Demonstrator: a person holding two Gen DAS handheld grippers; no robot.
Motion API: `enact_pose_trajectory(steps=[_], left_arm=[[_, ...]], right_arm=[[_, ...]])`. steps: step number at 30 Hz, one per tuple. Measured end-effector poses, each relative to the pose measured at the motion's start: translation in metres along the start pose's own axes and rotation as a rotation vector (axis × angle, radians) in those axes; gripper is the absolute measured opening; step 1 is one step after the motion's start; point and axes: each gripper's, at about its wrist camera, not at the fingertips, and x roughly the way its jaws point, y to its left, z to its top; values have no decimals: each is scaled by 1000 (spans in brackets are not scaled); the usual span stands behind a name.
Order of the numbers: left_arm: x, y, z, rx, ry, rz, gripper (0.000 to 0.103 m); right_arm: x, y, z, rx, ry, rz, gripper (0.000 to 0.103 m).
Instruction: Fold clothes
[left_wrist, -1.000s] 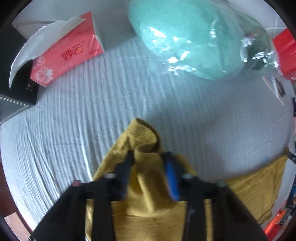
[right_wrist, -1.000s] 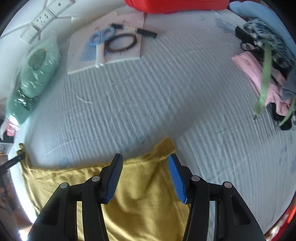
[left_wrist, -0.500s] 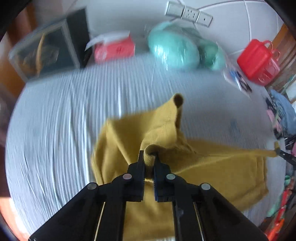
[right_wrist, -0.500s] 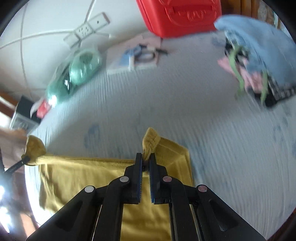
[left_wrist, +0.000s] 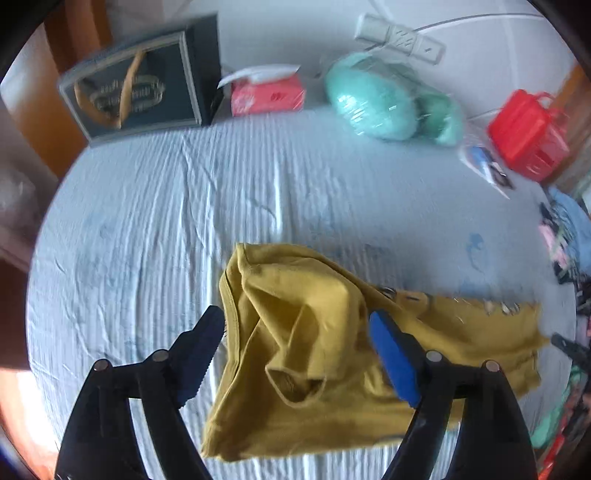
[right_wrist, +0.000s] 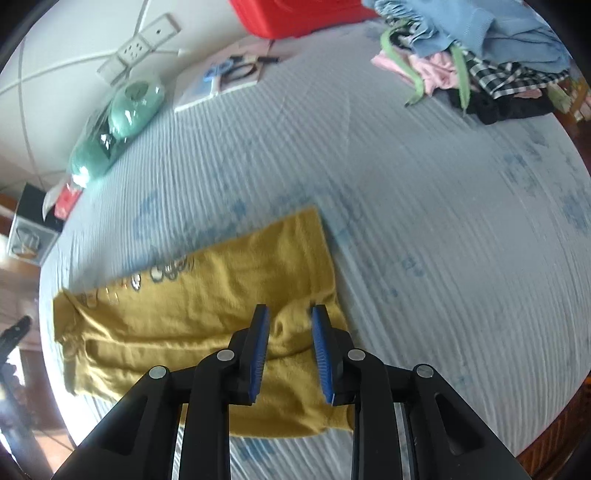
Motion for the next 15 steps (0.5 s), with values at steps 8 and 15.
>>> enact_pose_trajectory(steps=[8, 15], left_arm=[[25, 7, -16, -11, 45, -46, 81], [48, 4, -25, -44, 118, -132, 7]], right_arm=[[0, -5, 1, 36, 0, 19, 26], [25, 1, -3, 36, 52, 38, 28]])
